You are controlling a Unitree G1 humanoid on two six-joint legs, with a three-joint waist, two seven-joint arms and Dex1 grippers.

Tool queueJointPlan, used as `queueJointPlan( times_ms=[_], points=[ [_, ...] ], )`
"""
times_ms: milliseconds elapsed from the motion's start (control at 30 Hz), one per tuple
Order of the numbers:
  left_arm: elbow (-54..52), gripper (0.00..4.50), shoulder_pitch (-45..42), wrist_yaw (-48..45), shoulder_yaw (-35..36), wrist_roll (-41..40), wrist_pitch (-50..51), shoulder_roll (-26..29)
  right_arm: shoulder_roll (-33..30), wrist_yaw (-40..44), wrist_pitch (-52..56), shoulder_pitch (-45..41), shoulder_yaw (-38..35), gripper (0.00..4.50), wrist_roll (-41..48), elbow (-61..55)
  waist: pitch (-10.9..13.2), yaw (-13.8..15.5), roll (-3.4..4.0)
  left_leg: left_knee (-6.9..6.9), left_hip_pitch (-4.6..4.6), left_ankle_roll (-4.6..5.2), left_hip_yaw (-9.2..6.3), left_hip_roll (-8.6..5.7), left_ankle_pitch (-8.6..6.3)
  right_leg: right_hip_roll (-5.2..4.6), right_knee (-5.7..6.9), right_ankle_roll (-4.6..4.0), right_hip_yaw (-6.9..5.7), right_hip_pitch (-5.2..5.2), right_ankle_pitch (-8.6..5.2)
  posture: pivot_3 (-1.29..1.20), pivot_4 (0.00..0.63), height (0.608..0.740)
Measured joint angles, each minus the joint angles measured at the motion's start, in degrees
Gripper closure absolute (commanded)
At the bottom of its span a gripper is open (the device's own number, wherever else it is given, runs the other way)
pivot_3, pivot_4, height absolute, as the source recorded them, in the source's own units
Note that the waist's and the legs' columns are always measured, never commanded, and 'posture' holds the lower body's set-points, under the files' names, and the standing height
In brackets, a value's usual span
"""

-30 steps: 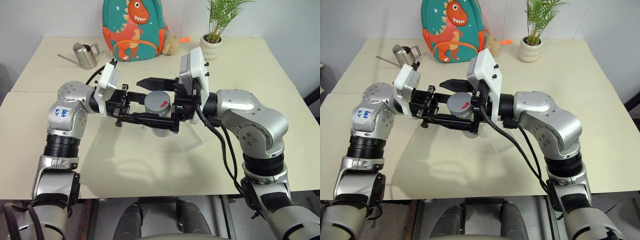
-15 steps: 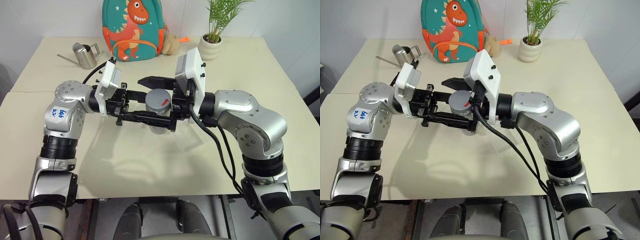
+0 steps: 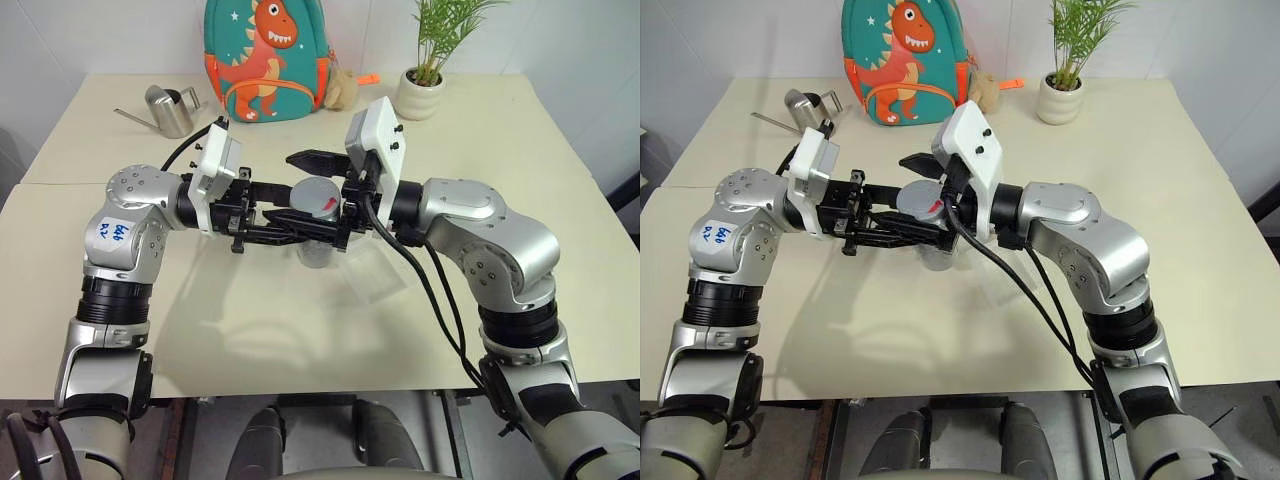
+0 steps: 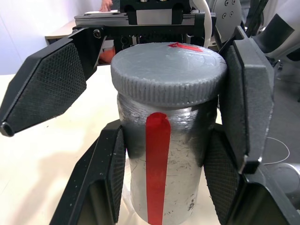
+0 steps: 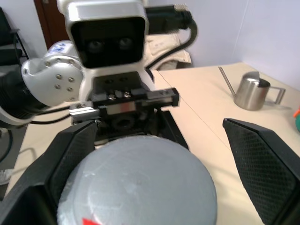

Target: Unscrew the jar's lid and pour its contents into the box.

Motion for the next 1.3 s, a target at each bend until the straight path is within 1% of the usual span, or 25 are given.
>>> queueJointPlan(
  times_ms=[267,633,833,1033,1300],
  points=[
    [-0.4,2.48,0.0,0.6,0.3,0.0,0.5,0.0,-0.6,0.1,-0.5,-0.6,0.1,0.01,-0.2,0.3,0.0,0.0,0.00,0.00,0.00,0.00,0.00,0.00,0.00,0.00,0.00,0.00,0.00,0.00,0.00,0.00,0.150,0.740],
    [-0.5,2.48,0.4,1.7,0.5,0.0,0.6,1.3,-4.8,0.1,1.0,-0.5,-0.3,0.01,1.5,-1.6,0.0,0.0,0.00,0.00,0.00,0.00,0.00,0.00,0.00,0.00,0.00,0.00,0.01,-0.01,0.00,0.00,0.150,0.740],
    [0.2,2.48,0.4,2.1,1.5,0.0,0.6,1.4,-5.5,-1.4,3.1,0.4,-2.3,0.01,3.0,-3.3,0.0,0.0,0.00,0.00,0.00,0.00,0.00,0.00,0.00,0.00,0.00,0.00,0.00,0.00,0.00,0.00,0.150,0.740],
    [1.1,2.48,0.8,2.2,1.9,0.0,0.4,1.4,-7.7,-2.3,5.3,1.4,-3.5,0.01,4.5,-5.5,0.0,0.0,0.00,0.00,-0.01,0.00,0.00,0.00,0.00,0.00,-0.01,0.00,0.00,0.00,0.00,0.00,0.150,0.740],
    [2.2,2.48,0.8,1.9,2.1,0.0,-0.1,1.5,-11.4,-2.9,7.7,3.2,-7.2,0.01,6.4,-7.8,0.0,0.1,0.00,0.01,-0.01,0.00,0.01,0.00,0.00,-0.01,-0.01,0.00,0.01,0.00,0.00,0.00,0.150,0.740]
  ],
)
